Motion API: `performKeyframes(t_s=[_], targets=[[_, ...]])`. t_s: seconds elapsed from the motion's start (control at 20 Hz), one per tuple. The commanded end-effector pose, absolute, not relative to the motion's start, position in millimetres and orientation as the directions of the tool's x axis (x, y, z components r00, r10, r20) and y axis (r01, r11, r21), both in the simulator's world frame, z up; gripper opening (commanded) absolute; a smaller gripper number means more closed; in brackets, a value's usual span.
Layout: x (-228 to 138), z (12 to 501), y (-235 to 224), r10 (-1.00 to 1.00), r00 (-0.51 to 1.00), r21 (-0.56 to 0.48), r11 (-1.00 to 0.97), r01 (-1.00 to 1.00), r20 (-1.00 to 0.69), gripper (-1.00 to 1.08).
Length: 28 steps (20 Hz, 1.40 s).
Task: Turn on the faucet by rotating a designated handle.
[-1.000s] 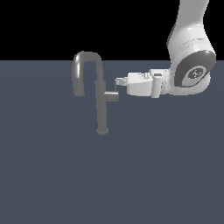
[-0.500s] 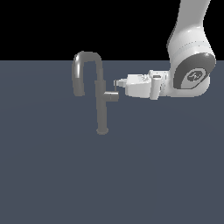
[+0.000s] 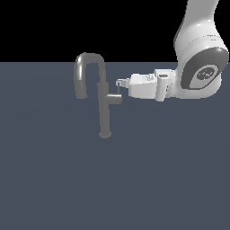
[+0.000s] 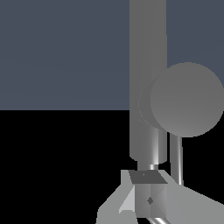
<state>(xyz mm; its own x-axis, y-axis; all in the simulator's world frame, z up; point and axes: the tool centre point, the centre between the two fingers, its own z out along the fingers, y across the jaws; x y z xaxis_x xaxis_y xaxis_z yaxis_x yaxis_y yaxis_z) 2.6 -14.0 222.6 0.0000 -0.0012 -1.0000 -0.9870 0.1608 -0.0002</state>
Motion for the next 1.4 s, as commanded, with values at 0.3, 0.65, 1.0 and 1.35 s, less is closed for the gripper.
performKeyframes(t_s=[0.3, 0.65, 1.0, 1.35], targets=[[-25, 225, -9, 0.000, -0.002, 0.002, 0.159, -0.987, -1.000, -1.00], [-36, 220, -7, -0.002, 0.005, -0.005, 0.161, -0.987, -1.000, -1.00], [-47, 215, -6, -0.003, 0.017, -0.017, 0.162, -0.987, -1.000, -1.00], [-54, 214, -5, -0.002, 0.047, -0.046, 0.161, -0.986, -0.999, -1.00]])
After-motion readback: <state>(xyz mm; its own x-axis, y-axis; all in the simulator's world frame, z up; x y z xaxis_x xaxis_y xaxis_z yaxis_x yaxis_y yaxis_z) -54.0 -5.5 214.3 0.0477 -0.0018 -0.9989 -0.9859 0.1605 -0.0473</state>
